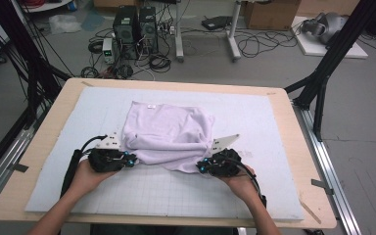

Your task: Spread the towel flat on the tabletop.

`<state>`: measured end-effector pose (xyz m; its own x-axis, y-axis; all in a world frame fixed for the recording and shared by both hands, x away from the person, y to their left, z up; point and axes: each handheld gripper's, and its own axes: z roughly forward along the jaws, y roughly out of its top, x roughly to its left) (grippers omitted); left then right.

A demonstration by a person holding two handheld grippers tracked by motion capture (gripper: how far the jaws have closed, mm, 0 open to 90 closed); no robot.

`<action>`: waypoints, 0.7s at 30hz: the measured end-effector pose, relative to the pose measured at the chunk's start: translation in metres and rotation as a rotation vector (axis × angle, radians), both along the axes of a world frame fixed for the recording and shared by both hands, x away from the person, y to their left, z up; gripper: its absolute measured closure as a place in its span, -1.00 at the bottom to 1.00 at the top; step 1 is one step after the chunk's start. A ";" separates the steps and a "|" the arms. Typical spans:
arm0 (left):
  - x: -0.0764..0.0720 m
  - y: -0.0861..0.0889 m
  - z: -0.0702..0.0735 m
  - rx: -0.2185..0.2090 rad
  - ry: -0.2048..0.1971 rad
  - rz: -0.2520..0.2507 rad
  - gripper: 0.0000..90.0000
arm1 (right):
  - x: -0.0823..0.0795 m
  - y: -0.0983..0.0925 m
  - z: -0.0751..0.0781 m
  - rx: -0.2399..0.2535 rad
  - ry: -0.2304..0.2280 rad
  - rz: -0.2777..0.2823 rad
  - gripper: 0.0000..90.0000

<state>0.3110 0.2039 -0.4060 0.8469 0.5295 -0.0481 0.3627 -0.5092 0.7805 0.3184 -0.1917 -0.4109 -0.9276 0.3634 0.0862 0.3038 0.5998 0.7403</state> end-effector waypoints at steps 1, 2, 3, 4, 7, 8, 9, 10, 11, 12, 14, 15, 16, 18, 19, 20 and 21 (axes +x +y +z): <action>-0.003 0.003 0.005 -0.008 -0.004 -0.003 0.81 | -0.003 -0.004 0.005 0.018 -0.004 -0.004 0.91; -0.007 0.006 0.009 -0.018 -0.005 -0.008 0.81 | -0.006 -0.008 0.010 0.032 -0.015 -0.007 0.91; -0.011 0.008 0.014 -0.019 -0.014 -0.013 0.81 | -0.010 -0.013 0.015 0.045 -0.020 -0.010 0.91; -0.016 0.011 0.017 -0.018 -0.019 -0.015 0.81 | -0.014 -0.017 0.020 0.063 -0.024 -0.010 0.91; -0.034 0.018 0.025 -0.039 -0.023 -0.041 0.81 | -0.029 -0.026 0.030 0.088 -0.042 0.003 0.91; -0.041 0.020 0.027 -0.046 -0.019 -0.054 0.81 | -0.036 -0.027 0.032 0.089 -0.044 0.014 0.91; -0.049 0.023 0.029 -0.048 -0.018 -0.062 0.81 | -0.043 -0.028 0.033 0.090 -0.040 0.029 0.91; -0.058 0.025 0.031 -0.057 -0.015 -0.076 0.81 | -0.051 -0.028 0.035 0.088 -0.035 0.047 0.90; -0.066 0.028 0.033 -0.065 -0.015 -0.088 0.79 | -0.060 -0.028 0.037 0.086 -0.038 0.061 0.90; -0.075 0.030 0.035 -0.065 -0.022 -0.089 0.74 | -0.067 -0.029 0.040 0.093 -0.040 0.077 0.89; -0.085 0.035 0.038 -0.061 -0.042 -0.075 0.40 | -0.079 -0.031 0.046 0.124 -0.044 0.099 0.81; -0.087 0.036 0.039 -0.055 -0.048 -0.069 0.30 | -0.082 -0.032 0.050 0.129 -0.053 0.101 0.73; -0.086 0.037 0.038 -0.053 -0.046 -0.060 0.25 | -0.082 -0.033 0.052 0.128 -0.062 0.096 0.66; -0.079 0.037 0.034 -0.048 -0.039 -0.050 0.22 | -0.075 -0.032 0.052 0.118 -0.065 0.081 0.56; -0.075 0.035 0.030 -0.042 -0.034 -0.051 0.20 | -0.070 -0.030 0.050 0.107 -0.062 0.073 0.51; -0.071 0.032 0.025 -0.037 -0.032 -0.048 0.21 | -0.065 -0.028 0.045 0.095 -0.058 0.063 0.48; -0.066 0.029 0.020 -0.033 -0.021 -0.050 0.21 | -0.059 -0.025 0.040 0.084 -0.055 0.057 0.43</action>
